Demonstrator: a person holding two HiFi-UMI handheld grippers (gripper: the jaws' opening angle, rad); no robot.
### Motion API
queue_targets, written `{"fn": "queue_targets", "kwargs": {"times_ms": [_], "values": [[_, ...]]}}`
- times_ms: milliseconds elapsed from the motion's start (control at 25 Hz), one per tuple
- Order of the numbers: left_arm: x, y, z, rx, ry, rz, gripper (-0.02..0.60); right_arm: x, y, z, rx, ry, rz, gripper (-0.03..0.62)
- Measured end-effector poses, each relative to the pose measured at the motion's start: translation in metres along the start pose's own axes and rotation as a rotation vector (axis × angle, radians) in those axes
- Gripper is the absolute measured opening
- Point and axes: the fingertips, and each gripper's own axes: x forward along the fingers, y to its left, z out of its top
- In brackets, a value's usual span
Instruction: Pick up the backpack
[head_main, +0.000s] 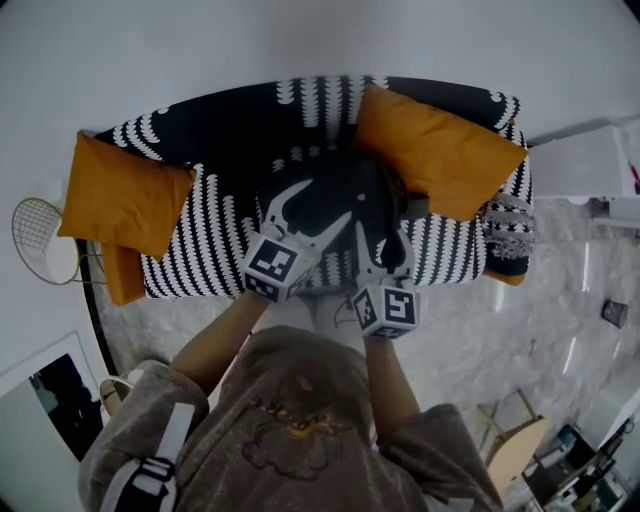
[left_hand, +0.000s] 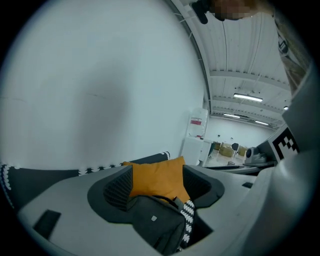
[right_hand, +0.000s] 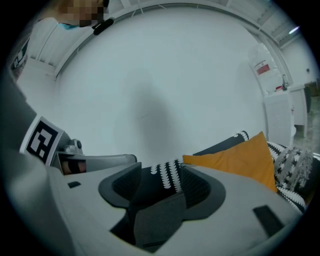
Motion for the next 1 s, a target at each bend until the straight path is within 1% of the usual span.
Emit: {"fn": "queue_targets", "kwargs": {"times_ms": [120, 320, 560, 640, 760, 840, 1000], "values": [[0.017, 0.011, -0.028, -0.004, 0.036, 0.001, 0.318, 0.018, -0.012, -0.02, 0.019, 0.008, -0.012, 0.262], [0.046, 0.03, -0.075, -0.005, 0.077, 0.007, 0.318, 0.046, -0.044, -0.064, 0.051, 0.027, -0.058, 0.262], [0.072, 0.042, -0.119, 0.02, 0.159, -0.014, 0.327, 0.054, -0.073, -0.12, 0.096, 0.1, -0.134, 0.262], [0.08, 0.044, -0.128, 0.042, 0.195, -0.028, 0.333, 0.054, -0.079, -0.136, 0.127, 0.133, -0.163, 0.278], [0.086, 0.047, -0.138, 0.066, 0.24, -0.05, 0.337, 0.051, -0.082, -0.156, 0.172, 0.167, -0.216, 0.288], [0.084, 0.051, -0.143, 0.081, 0.261, -0.064, 0.337, 0.048, -0.076, -0.168, 0.197, 0.18, -0.258, 0.29], [0.084, 0.061, -0.155, 0.149, 0.322, -0.113, 0.343, 0.043, -0.062, -0.194, 0.29, 0.181, -0.352, 0.302]]}}
